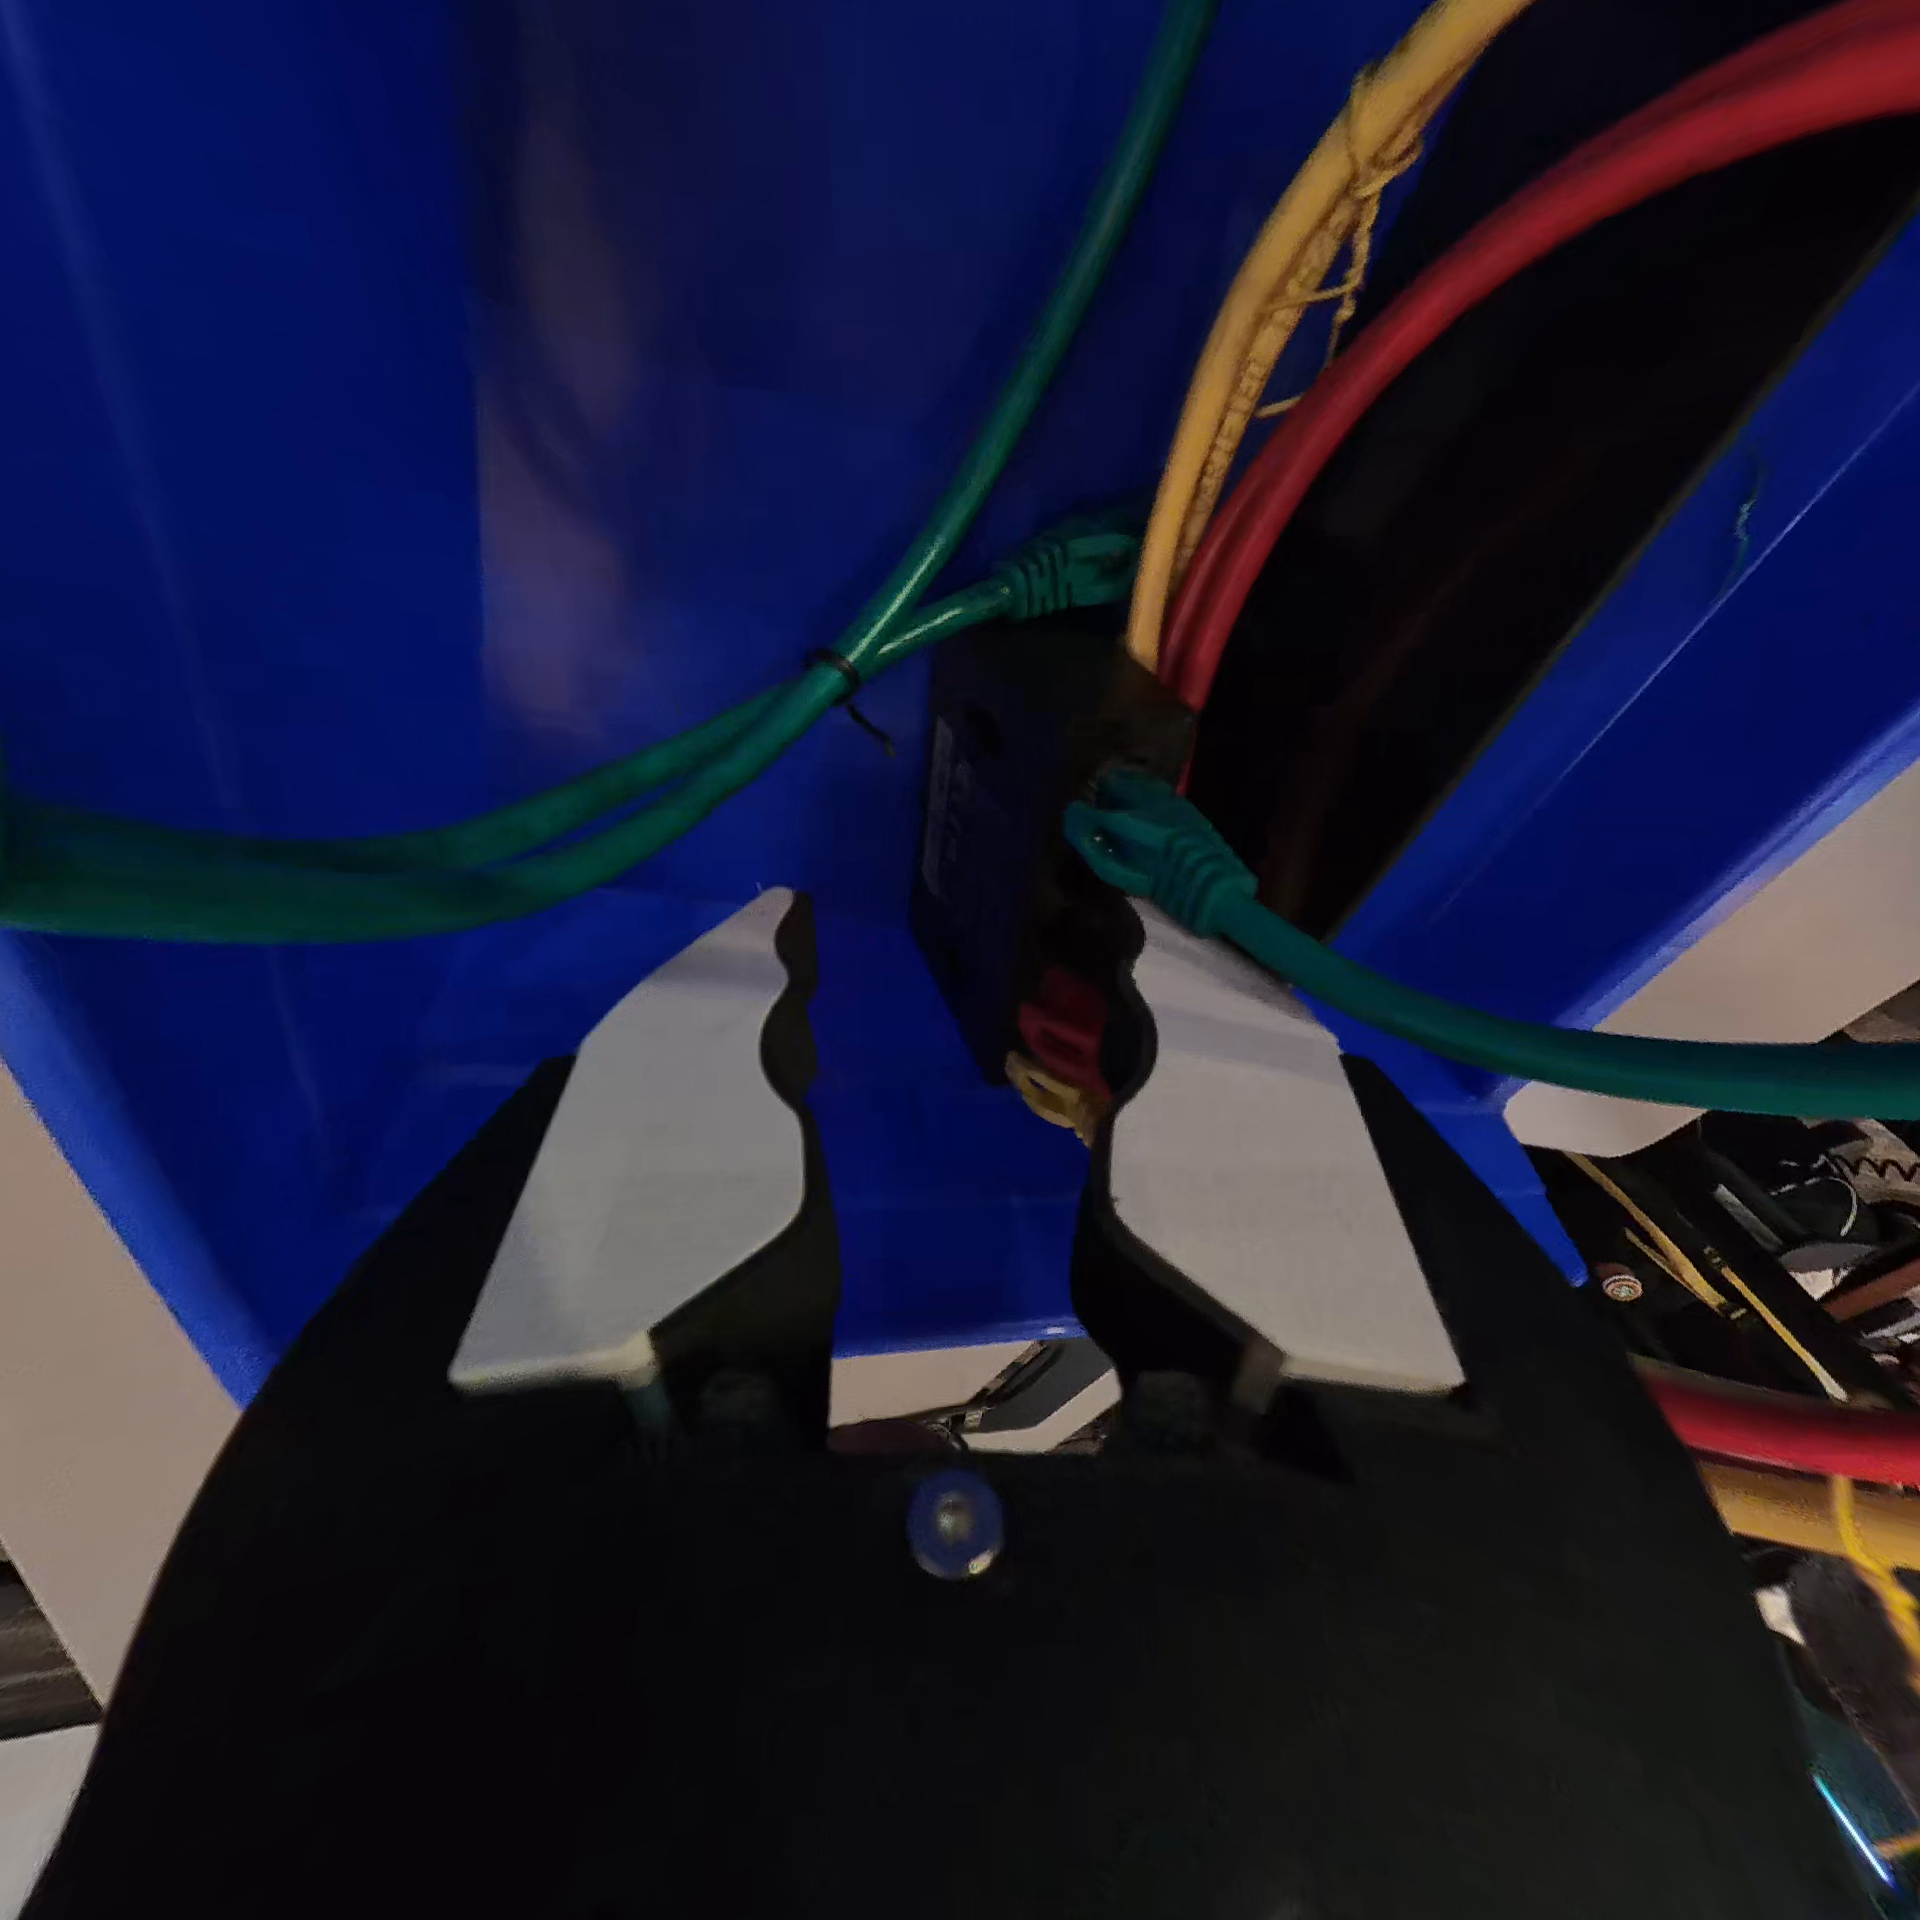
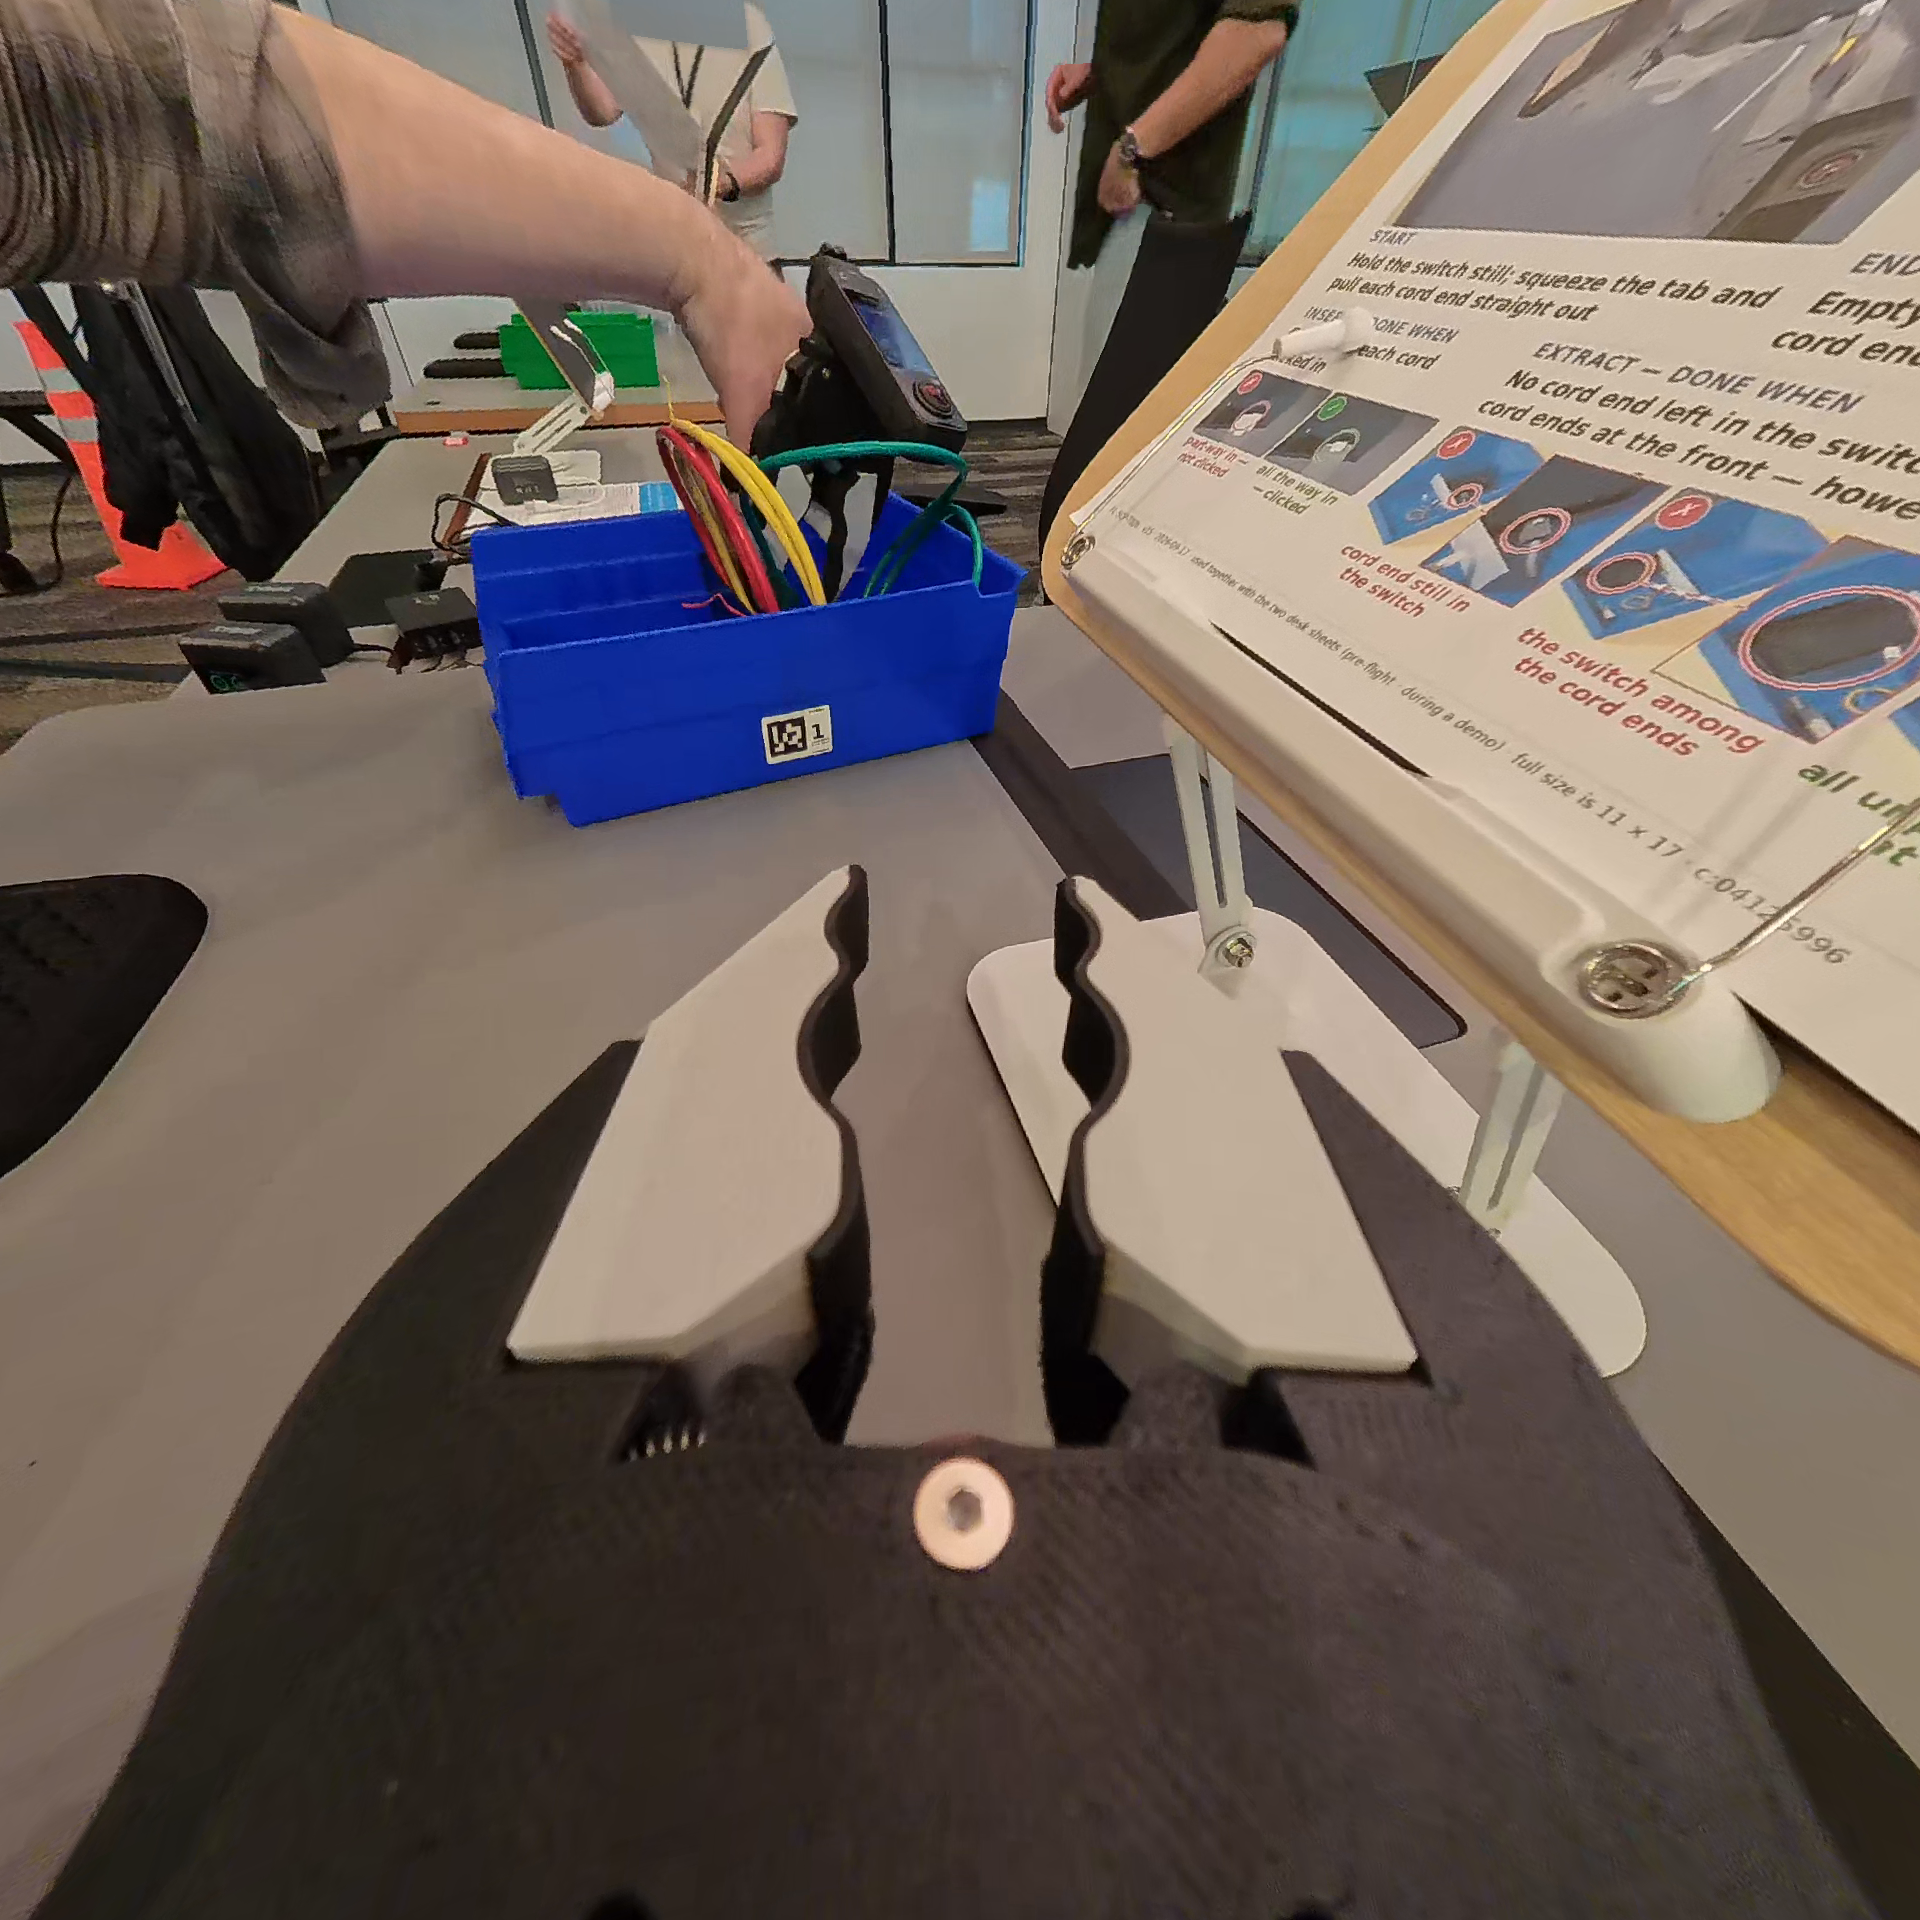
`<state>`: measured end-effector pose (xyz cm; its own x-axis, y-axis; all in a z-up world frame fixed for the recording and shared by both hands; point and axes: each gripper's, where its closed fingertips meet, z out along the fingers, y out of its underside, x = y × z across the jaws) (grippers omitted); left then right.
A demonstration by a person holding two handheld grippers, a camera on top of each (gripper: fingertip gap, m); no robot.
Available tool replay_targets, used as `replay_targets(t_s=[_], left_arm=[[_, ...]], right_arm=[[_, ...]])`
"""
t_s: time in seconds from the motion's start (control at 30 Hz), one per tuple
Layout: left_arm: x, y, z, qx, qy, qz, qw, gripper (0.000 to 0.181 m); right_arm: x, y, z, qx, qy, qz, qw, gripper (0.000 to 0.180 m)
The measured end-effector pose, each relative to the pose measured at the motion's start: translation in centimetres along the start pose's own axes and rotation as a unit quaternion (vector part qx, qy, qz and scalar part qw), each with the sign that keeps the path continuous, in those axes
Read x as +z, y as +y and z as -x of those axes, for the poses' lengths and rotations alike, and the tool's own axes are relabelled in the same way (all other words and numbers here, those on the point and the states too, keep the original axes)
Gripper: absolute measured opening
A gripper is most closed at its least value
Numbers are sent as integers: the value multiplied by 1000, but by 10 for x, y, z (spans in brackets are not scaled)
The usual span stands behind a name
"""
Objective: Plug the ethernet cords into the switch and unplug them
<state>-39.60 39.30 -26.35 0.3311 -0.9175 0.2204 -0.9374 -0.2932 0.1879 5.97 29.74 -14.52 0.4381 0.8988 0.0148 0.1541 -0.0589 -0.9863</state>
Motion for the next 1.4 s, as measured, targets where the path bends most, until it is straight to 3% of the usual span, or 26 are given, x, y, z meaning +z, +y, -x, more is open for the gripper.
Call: replay_targets(t_s=[0.1, 0.27, 0.33, 0.37, 0.67, 0.93, 1.0, 1.17, 1.4], left_arm=[[1, -2, -5, 8, 8, -4, 1000, 47], [-1, -4, -13, -6, 30, -35, 999, 18], [-10, -7, 2, -5, -29, -66, 997, 0], [-15, -9, 12, -10, -60, -84, 995, 0], [-20, -4, -21, 6, 22, -74, 997, 36], [1, -9, -17, 32, 1, -12, 999, 43], [0, -9, -14, 31, -10, -18, 999, 47], [-1, -12, -14, -4, 10, -48, 999, 38], [-3, -22, -13, -16, 15, -87, 996, 46]], right_arm=[[-1, 0, -1, 1, 1, -2, 1000, 34], [-1, -3, 1, 0, -1, -5, 1000, 34], [-1, -4, 1, 0, -2, -6, 1000, 34], [-1, -4, 2, 0, -2, -6, 1000, 34], [-3, -3, 0, 4, -2, -8, 1000, 34], [-1, 0, 0, 5, -4, -4, 1000, 34], [-2, -1, 0, 6, -3, -6, 1000, 34], [-1, -1, 1, 16, -11, -14, 1000, 33], [0, 0, 2, 14, -12, -10, 1000, 33]])
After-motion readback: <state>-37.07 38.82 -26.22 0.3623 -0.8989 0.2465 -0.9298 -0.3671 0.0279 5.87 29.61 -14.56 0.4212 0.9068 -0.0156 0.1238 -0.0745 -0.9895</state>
